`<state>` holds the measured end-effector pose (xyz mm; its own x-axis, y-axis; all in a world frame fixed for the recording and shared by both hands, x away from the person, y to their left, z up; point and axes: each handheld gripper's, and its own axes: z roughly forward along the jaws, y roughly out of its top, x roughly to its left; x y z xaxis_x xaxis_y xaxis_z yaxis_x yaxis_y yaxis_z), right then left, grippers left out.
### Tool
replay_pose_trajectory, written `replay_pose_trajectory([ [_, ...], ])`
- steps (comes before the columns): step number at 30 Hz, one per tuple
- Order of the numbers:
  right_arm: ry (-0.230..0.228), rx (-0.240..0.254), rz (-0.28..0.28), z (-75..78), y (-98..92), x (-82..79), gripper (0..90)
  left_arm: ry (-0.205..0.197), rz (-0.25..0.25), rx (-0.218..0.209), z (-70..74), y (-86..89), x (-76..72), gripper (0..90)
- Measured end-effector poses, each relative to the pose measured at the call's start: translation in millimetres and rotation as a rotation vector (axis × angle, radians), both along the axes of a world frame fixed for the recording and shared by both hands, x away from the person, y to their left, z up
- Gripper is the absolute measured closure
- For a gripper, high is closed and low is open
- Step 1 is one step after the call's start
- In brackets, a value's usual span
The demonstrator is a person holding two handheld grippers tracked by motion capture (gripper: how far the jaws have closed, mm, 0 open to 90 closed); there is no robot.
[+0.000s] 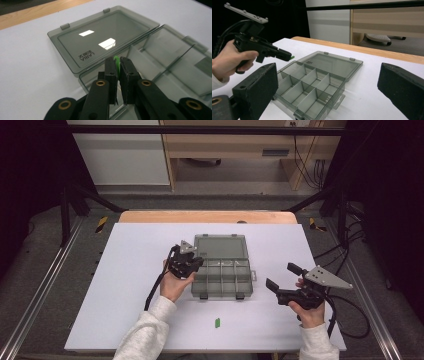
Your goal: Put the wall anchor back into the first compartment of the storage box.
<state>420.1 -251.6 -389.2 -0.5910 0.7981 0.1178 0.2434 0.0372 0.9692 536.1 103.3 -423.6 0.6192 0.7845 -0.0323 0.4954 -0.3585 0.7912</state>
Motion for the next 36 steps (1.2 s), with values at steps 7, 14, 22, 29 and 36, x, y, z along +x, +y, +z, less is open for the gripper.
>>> replay_pose_trajectory([
  [7, -0.002, 0.009, -0.005, 0.3, -0.1, 0.1, 3.5, 0.043, 0.014, 0.005, -15.5, 0.4, 5.5, 84.0],
  [14, 0.0, 0.002, 0.0, 0.3, 0.8, -0.2, 3.5, 0.074, 0.019, 0.04, -23.3, -3.3, 7.5, 83.6],
  [22, -0.003, 0.008, -0.003, 0.5, 0.3, -0.3, 3.5, 0.059, 0.029, 0.011, -14.2, 0.6, 2.0, 76.4],
  [29, -0.001, 0.009, -0.006, 0.6, 0.0, -0.5, 3.5, -0.016, 0.023, -0.087, 12.7, 13.1, -19.6, 56.7],
  [36, -0.003, 0.009, -0.008, 0.7, 0.3, -0.6, 3.3, -0.088, -0.03, -0.147, 30.9, 24.0, -44.0, 32.5],
])
